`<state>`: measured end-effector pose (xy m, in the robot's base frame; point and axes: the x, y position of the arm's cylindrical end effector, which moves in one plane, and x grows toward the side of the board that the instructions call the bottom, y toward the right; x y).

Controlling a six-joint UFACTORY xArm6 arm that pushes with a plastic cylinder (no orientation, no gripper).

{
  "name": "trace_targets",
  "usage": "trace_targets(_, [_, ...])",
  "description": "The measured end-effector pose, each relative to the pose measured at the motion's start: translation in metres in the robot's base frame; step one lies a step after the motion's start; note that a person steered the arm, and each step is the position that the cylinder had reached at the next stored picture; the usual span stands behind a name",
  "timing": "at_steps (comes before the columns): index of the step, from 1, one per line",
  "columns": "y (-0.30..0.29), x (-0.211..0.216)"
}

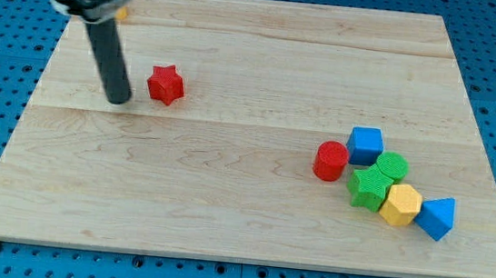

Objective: Move red star to red circle

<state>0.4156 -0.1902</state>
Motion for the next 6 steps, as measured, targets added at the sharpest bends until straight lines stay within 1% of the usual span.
trace_targets(1, [0.021,-0.034])
trace_targets(2, [0.112,-0.023])
trace_targets(3, [0.215,0.002])
trace_targets(4, [0.248,0.006])
trace_targets(5, [0.192,-0.006])
trace_targets(6, [0.221,0.007])
